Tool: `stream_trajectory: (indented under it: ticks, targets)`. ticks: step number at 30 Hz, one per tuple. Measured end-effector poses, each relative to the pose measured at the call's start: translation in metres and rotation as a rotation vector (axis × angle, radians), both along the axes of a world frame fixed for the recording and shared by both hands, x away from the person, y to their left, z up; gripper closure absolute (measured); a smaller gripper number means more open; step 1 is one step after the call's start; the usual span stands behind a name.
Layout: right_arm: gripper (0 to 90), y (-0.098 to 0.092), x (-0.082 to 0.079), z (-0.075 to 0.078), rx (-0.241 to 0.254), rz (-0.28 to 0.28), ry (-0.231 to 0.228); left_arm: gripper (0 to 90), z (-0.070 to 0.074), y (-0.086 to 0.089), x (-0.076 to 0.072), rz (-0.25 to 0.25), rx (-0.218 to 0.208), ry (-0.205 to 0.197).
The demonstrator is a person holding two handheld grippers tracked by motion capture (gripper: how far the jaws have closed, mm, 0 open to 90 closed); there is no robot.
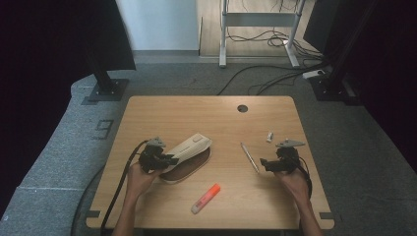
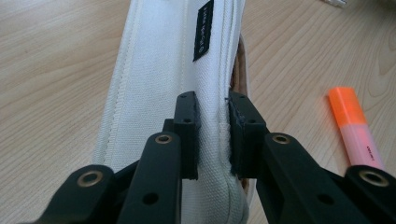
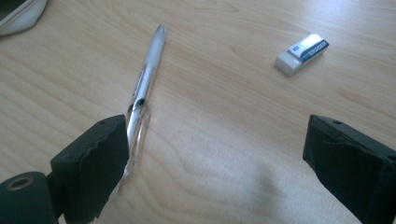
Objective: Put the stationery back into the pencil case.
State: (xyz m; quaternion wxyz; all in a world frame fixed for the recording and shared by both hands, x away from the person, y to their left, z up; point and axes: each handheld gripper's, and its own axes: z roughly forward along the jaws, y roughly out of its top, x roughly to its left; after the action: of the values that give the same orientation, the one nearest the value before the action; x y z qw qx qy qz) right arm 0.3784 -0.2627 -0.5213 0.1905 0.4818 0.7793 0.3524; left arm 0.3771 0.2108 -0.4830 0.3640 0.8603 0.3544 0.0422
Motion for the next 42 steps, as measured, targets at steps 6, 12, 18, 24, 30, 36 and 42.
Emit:
stream_trajectory:
  ticks: [6,12,18,24,30,36,42]
  targets:
    - [12.5,0.001,0.012,0.002,0.006,-0.009,-0.009,75.2,0.0,0.0,0.0,-0.004,0.003,0.0]
    - [14.0,-0.002,0.025,0.003,0.004,-0.022,-0.01,75.2,0.0,0.0,0.0,-0.004,0.004,0.0]
    - [17.5,-0.003,0.037,-0.001,-0.008,-0.037,0.005,75.2,0.0,0.0,0.0,-0.005,0.003,0.0]
    - [21.0,-0.005,0.048,-0.004,-0.005,-0.055,0.012,75.2,0.0,0.0,0.0,-0.004,-0.001,-0.001]
    - [25.3,-0.008,0.059,-0.006,-0.005,-0.066,0.015,75.2,0.0,0.0,0.0,-0.004,-0.002,-0.001]
    - [28.7,-0.01,0.067,-0.008,0.0,-0.074,0.024,75.2,0.0,0.0,0.0,-0.006,0.001,-0.001]
    - [33.0,-0.014,0.076,-0.01,-0.003,-0.083,0.027,75.2,0.0,0.0,0.0,-0.01,0.0,0.0]
